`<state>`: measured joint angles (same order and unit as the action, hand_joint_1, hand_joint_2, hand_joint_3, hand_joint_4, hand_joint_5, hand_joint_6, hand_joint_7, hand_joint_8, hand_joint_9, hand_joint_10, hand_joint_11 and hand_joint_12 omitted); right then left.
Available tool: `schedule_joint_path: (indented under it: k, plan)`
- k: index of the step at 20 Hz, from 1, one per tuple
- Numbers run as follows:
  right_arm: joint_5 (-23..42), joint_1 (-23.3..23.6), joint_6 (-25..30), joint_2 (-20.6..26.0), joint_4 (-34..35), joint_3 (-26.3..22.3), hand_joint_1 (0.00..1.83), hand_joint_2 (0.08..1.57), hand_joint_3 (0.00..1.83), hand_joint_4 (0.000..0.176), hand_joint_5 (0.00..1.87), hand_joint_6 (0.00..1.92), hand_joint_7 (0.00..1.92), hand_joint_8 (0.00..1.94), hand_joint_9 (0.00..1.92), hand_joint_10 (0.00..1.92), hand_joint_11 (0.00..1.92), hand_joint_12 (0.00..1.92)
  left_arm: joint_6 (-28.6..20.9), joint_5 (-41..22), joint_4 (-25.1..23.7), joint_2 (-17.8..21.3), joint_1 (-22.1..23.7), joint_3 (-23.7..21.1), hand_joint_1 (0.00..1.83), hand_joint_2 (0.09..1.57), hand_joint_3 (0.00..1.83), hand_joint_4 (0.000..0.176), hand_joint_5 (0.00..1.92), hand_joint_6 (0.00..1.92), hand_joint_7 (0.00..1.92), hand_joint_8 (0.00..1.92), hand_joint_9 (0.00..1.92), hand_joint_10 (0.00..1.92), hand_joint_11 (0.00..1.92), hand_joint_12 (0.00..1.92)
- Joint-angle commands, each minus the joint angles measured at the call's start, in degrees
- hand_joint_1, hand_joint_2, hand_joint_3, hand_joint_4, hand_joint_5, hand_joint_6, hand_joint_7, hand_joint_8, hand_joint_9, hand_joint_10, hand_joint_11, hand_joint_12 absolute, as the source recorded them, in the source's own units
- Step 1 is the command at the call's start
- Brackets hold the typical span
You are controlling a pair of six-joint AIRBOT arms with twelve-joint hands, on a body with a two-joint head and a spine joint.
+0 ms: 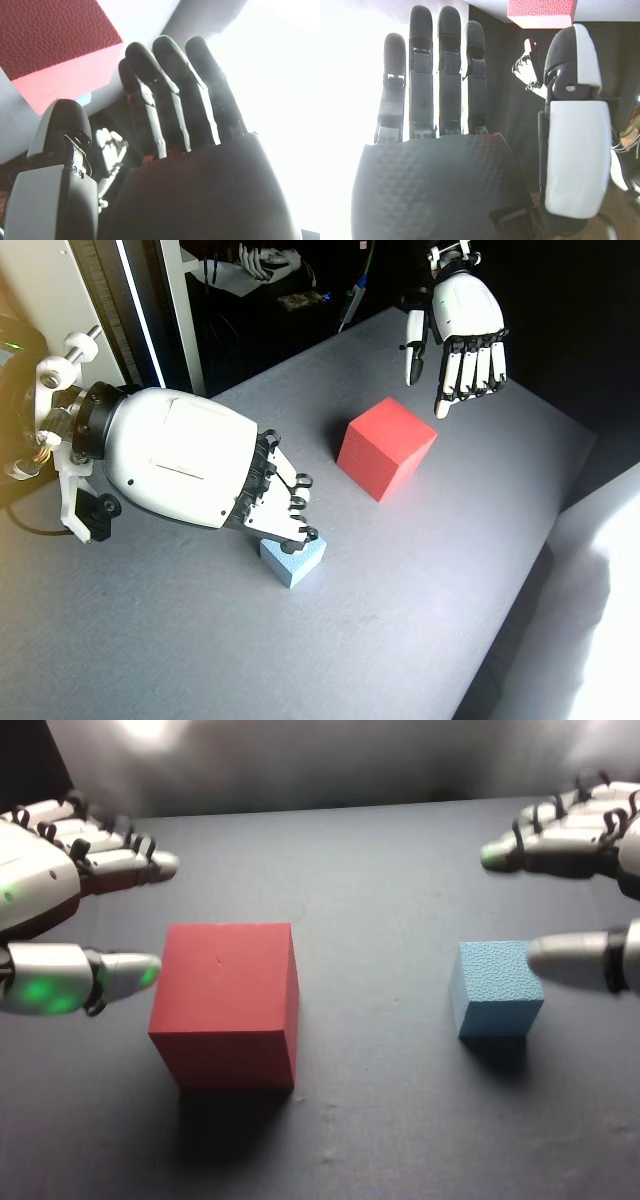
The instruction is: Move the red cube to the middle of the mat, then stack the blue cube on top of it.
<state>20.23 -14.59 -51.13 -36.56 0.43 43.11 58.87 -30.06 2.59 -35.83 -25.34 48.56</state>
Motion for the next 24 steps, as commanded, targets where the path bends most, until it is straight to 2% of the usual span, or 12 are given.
schedule_joint_path:
  k: [1, 3, 6, 10, 12, 14, 16, 19, 20, 21, 22, 24]
  plan:
    - [6.40, 0.31, 0.25, 0.66, 0.36, 0.02, 0.00, 1.24, 0.02, 0.000, 0.18, 0.01, 0.14, 0.00, 0.08, 0.01, 0.00, 0.17, 0.07, -6.22, 0.53, 0.82, 0.67, 0.08, 0.11, 1.29, 0.01, 0.000, 0.24, 0.01, 0.21, 0.01, 0.15, 0.01, 0.00, 0.24]
    - [6.42, 0.31, 0.25, 0.66, 0.36, 0.02, 0.00, 1.23, 0.00, 0.000, 0.20, 0.01, 0.16, 0.00, 0.09, 0.01, 0.00, 0.21, 0.07, -6.22, 0.54, 0.82, 0.63, -0.10, 0.03, 1.31, 0.01, 0.000, 0.21, 0.00, 0.20, 0.01, 0.14, 0.00, 0.00, 0.20]
    - [6.42, 0.30, 0.24, 0.67, 0.36, 0.03, 0.00, 1.23, 0.00, 0.000, 0.19, 0.00, 0.15, 0.00, 0.09, 0.00, 0.00, 0.16, 0.07, -6.20, 0.55, 0.87, 0.37, -0.26, 0.07, 1.30, 0.00, 0.000, 0.25, 0.00, 0.23, 0.01, 0.18, 0.01, 0.00, 0.31]
    - [6.42, 0.13, 0.24, 0.67, 0.36, 0.02, 0.00, 1.22, 0.00, 0.000, 0.21, 0.00, 0.18, 0.00, 0.13, 0.01, 0.00, 0.26, -0.44, -6.20, 1.23, 1.08, -0.06, -0.42, 0.04, 1.31, 0.00, 0.000, 0.25, 0.00, 0.25, 0.00, 0.19, 0.00, 0.00, 0.30]
    - [6.42, 0.05, 0.21, 0.67, 0.36, 0.03, 0.00, 1.22, 0.00, 0.000, 0.19, 0.01, 0.16, 0.01, 0.09, 0.01, 0.00, 0.19, -0.50, -6.20, 2.01, 1.14, -0.14, -1.13, 0.37, 1.15, 0.00, 0.000, 0.17, 0.00, 0.17, 0.00, 0.15, 0.00, 0.00, 0.25]
    - [6.42, -0.14, 0.21, 0.68, 0.36, 0.03, 0.00, 1.22, 0.00, 0.000, 0.17, 0.00, 0.14, 0.00, 0.07, 0.00, 0.00, 0.11, -0.50, -5.77, 2.00, 0.88, 0.33, -1.27, 0.76, 0.89, 0.00, 0.000, 0.06, 0.00, 0.08, 0.00, 0.07, 0.00, 0.00, 0.21]
    - [6.42, -0.59, 0.21, 0.69, 0.36, 0.03, 0.00, 1.23, 0.00, 0.000, 0.16, 0.00, 0.14, 0.00, 0.08, 0.00, 0.00, 0.11, -0.50, -5.77, 2.00, 0.90, 0.49, -1.38, 1.04, 0.81, 0.00, 0.000, 0.01, 0.00, 0.01, 0.00, 0.03, 0.00, 0.00, 0.30]
    - [6.42, -0.72, 0.20, 0.72, 0.36, 0.02, 0.00, 1.23, 0.00, 0.000, 0.16, 0.00, 0.15, 0.00, 0.09, 0.00, 0.00, 0.12, -0.42, -3.89, 2.00, 1.57, 1.45, -2.15, 1.13, 0.87, 0.02, 0.000, 0.00, 0.00, 0.00, 0.00, 0.00, 0.00, 0.00, 0.30]
    - [6.50, -0.71, 0.20, 0.72, 0.36, 0.02, 0.00, 1.22, 0.00, 0.000, 0.18, 0.00, 0.17, 0.00, 0.11, 0.00, 0.00, 0.21, -0.42, -2.52, 1.97, 1.62, 2.13, -2.31, 1.16, 0.91, 0.02, 0.000, 0.00, 0.00, 0.00, 0.00, 0.03, 0.01, 0.00, 0.27]
    - [6.51, -0.71, 0.20, 0.72, 0.36, 0.02, 0.00, 1.21, 0.00, 0.000, 0.15, 0.00, 0.14, 0.00, 0.09, 0.00, 0.00, 0.14, -0.42, -1.32, 2.02, 1.62, 2.78, -2.48, 1.17, 0.92, 0.02, 0.000, 0.00, 0.00, 0.00, 0.00, 0.02, 0.00, 0.00, 0.23]
    - [6.51, -0.71, 0.20, 0.72, 0.36, 0.02, 0.00, 1.22, 0.00, 0.000, 0.20, 0.00, 0.19, 0.00, 0.13, 0.00, 0.00, 0.26, -0.40, 0.03, 2.51, 1.62, 3.32, -2.77, 1.18, 0.93, 0.02, 0.000, 0.00, 0.00, 0.00, 0.00, 0.02, 0.00, 0.00, 0.20]
    - [6.51, -0.71, 0.18, 0.72, 0.36, 0.03, 0.00, 1.23, 0.00, 0.000, 0.19, 0.00, 0.18, 0.00, 0.12, 0.01, 0.00, 0.22, 0.48, 2.41, 4.47, 1.53, 4.18, -3.48, 1.13, 0.97, 0.02, 0.000, 0.00, 0.00, 0.00, 0.00, 0.01, 0.00, 0.00, 0.17]
